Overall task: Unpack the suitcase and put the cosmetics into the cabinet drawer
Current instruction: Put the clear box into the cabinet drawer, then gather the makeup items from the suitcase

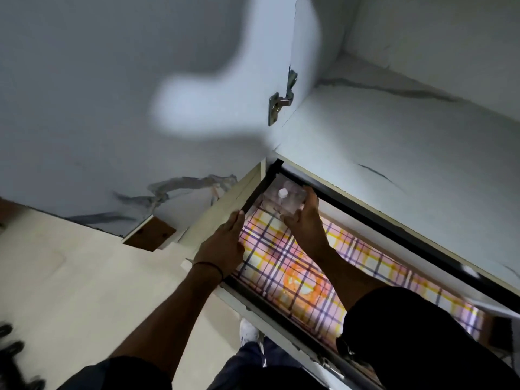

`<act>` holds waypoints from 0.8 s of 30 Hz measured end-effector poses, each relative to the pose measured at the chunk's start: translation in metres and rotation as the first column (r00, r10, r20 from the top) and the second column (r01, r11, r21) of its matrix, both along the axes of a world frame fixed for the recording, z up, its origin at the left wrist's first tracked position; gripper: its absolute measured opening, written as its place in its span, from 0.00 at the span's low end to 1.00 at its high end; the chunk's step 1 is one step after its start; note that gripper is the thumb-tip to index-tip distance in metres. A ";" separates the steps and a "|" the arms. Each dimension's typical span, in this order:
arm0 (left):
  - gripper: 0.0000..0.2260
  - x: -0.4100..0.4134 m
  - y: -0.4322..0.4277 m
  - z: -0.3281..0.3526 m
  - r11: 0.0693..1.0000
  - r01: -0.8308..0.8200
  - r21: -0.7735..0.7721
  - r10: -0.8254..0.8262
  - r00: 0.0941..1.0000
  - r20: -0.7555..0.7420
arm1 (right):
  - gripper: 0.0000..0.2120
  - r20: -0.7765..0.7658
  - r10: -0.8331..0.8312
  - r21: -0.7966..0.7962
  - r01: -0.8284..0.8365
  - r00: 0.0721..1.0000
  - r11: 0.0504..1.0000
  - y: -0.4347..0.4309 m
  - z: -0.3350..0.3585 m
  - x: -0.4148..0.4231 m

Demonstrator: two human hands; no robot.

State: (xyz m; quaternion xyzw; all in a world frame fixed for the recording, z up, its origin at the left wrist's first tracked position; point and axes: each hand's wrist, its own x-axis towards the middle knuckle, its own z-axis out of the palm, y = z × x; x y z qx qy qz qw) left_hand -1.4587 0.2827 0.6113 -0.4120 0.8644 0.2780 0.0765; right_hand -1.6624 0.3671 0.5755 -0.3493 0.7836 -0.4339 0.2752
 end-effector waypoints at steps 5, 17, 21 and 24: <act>0.31 -0.002 -0.001 0.003 1.000 -0.010 -0.008 0.010 1.000 -0.023 | 0.42 -0.066 -0.023 0.027 0.025 0.998 0.999 -0.006 -0.008 0.007; 0.16 0.007 0.009 0.022 0.991 -0.061 -0.118 0.021 0.949 -0.313 | 0.32 -0.200 -0.108 0.055 0.122 0.974 0.991 0.027 0.037 0.047; 0.12 0.043 0.032 0.044 0.981 -0.117 -0.153 0.032 0.882 -0.470 | 0.11 -0.235 -0.095 -0.008 0.096 0.967 0.995 0.042 0.079 0.103; 0.13 0.104 0.056 0.059 0.972 -0.202 -0.119 0.093 0.797 -0.597 | 0.04 -0.208 -0.053 -0.067 0.039 0.977 0.997 0.044 0.112 0.170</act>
